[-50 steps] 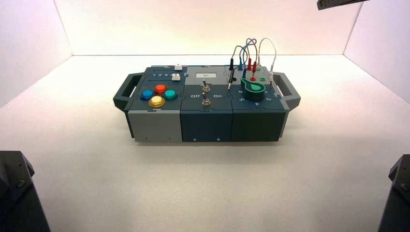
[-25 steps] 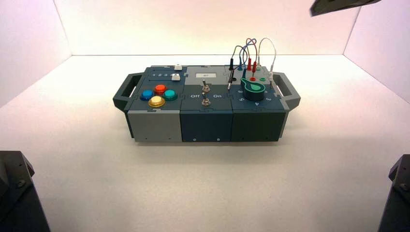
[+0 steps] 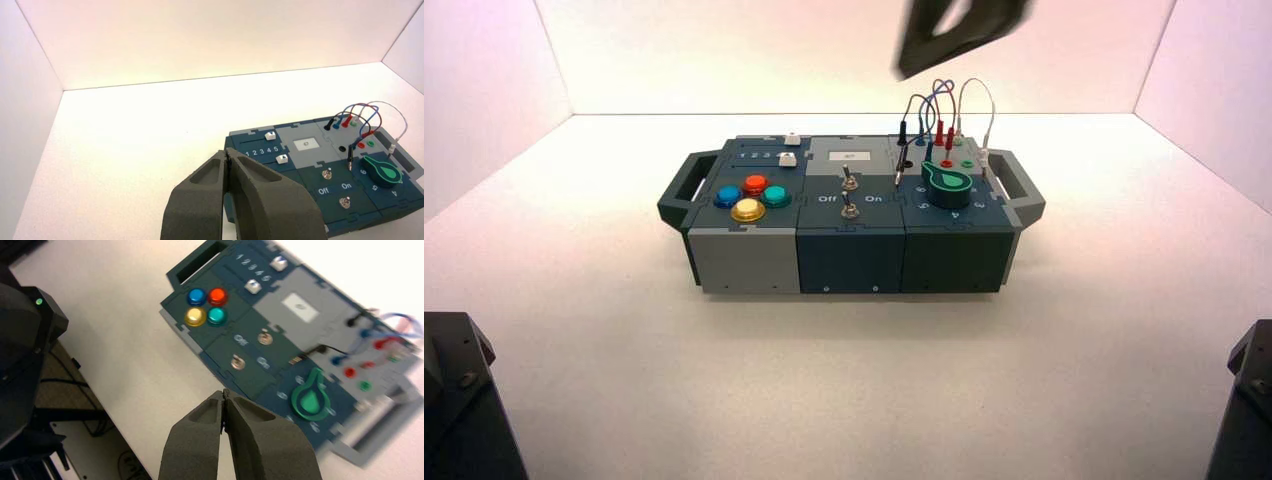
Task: Push the yellow button with the right gripper.
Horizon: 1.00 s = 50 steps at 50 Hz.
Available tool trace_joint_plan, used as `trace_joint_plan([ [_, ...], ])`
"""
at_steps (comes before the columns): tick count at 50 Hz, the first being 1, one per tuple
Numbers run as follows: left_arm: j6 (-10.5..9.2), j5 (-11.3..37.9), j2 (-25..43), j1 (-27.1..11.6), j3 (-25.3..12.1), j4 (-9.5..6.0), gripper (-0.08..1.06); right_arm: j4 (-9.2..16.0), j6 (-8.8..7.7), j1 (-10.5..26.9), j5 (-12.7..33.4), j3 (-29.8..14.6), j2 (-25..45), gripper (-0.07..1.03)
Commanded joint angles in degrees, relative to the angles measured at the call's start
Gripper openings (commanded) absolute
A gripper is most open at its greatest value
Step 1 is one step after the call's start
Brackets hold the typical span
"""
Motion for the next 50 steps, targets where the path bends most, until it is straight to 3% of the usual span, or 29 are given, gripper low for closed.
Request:
trace_joint_plan([
  [1, -0.09, -0.6, 0.3, 0.3, -0.7, 0.0, -0.03, 0.8, 0.0, 2.6, -0.6, -6.7, 8.0, -0.02],
  [12, -0.09, -0.4, 0.2, 0.3, -0.7, 0.0, -0.03, 1.1, -0.09, 5.5, 2.7, -17.4, 22.1, -0.02],
  [28, -0.09, -0.3, -0.1, 0.3, -0.7, 0.0, -0.03, 1.1, -0.26, 5.5, 8.9, -28.7, 34.0, -0.02],
  [50, -0.09, -0.3, -1.5, 0.3, -0.7, 0.0, -0.03, 1.1, -0.09, 5.3, 11.2, -33.7, 41.2, -0.02],
])
